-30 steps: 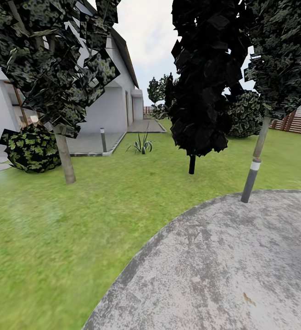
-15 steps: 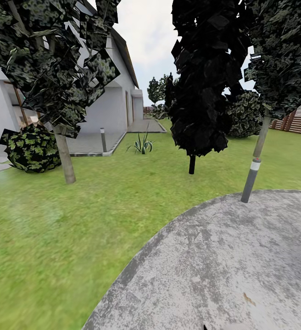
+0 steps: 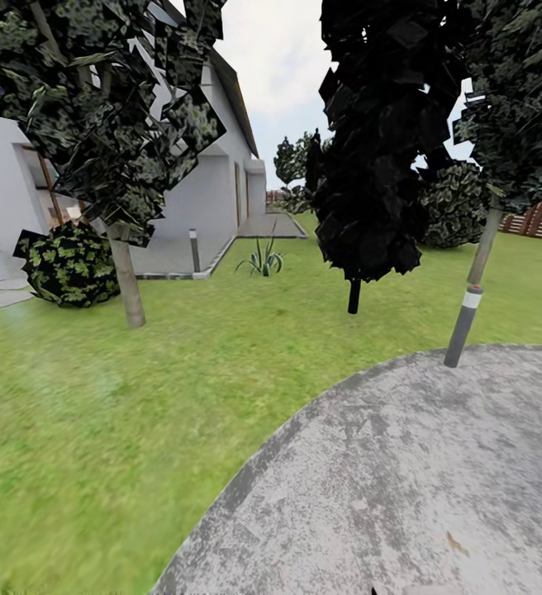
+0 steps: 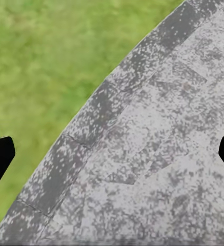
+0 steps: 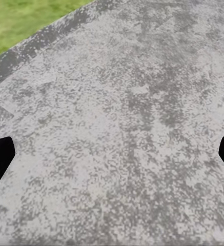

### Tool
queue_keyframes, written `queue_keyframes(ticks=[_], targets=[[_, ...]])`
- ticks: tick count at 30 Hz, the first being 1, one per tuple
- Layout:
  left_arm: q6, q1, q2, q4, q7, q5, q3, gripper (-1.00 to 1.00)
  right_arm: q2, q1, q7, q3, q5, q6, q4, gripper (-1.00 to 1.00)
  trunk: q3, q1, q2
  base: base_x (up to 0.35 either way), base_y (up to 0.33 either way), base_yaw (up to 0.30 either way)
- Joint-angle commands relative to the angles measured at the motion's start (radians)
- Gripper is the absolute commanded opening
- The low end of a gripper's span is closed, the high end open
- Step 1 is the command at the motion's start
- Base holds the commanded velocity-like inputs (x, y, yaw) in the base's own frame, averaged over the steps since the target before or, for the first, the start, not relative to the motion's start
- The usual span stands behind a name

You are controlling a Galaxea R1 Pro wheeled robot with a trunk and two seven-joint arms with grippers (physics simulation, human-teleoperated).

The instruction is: In the garden, pick up the pesticide atomizer on the floor and spray pesticide onto both trees until each tree trunk is fully covered.

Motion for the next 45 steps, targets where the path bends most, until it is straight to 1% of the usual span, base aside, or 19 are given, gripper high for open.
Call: queue_keyframes(ticks=[1, 2, 5, 8, 15, 18, 23, 30, 45], targets=[[-0.003, -0.001, 0.0, 0.001, 0.0, 0.0, 0.009, 1.0, 0.0, 0.0, -0.001, -0.001, 0.002, -0.003, 0.001, 1.0, -0.002, 0.0, -0.001, 0.0, 0.0, 0.206], [-0.003, -0.002, 0.0, 0.001, 0.0, 0.0, 0.014, 1.0, 0.0, 0.0, -0.001, -0.001, 0.002, -0.003, 0.002, 1.0, -0.003, 0.0, -0.001, 0.0, 0.0, 0.21], [-0.012, -0.002, 0.0, 0.002, 0.0, -0.001, 0.056, 1.0, 0.001, 0.0, -0.001, 0.0, 0.002, -0.004, 0.003, 1.0, -0.006, 0.0, -0.001, 0.0, 0.0, 0.225], [-0.02, -0.002, -0.001, 0.002, -0.001, -0.002, 0.078, 1.0, 0.001, 0.0, -0.001, 0.001, 0.002, -0.004, 0.003, 1.0, -0.008, 0.0, -0.001, 0.0, 0.0, 0.248], [-0.022, -0.004, -0.002, 0.002, -0.001, -0.003, 0.082, 1.0, 0.001, 0.0, -0.001, 0.002, 0.003, -0.004, 0.005, 1.0, -0.011, 0.0, -0.001, 0.0, 0.0, 0.269], [-0.022, -0.004, -0.002, 0.002, -0.001, -0.003, 0.084, 1.0, 0.002, 0.0, -0.001, 0.002, 0.003, -0.004, 0.018, 1.0, -0.022, 0.011, -0.022, 0.0, 0.0, 0.273], [-0.022, -0.004, -0.001, 0.002, 0.0, -0.003, 0.084, 1.0, 0.002, 0.0, -0.001, 0.0, 0.003, -0.004, 0.051, 1.0, -0.023, 0.011, -0.022, 0.0, 0.0, 0.273], [-0.024, -0.004, 0.0, 0.002, -0.001, -0.002, 0.084, 1.0, 0.002, 0.0, -0.001, -0.001, 0.003, -0.004, 0.059, 1.0, -0.026, 0.011, -0.022, 0.0, 0.0, 0.273], [-0.023, -0.004, 0.0, 0.002, 0.0, -0.002, 0.09, 1.0, 0.002, 0.0, -0.001, 0.003, 0.003, -0.004, 0.06, 1.0, -0.078, 0.069, -0.127, 0.0, 0.0, 0.273]])
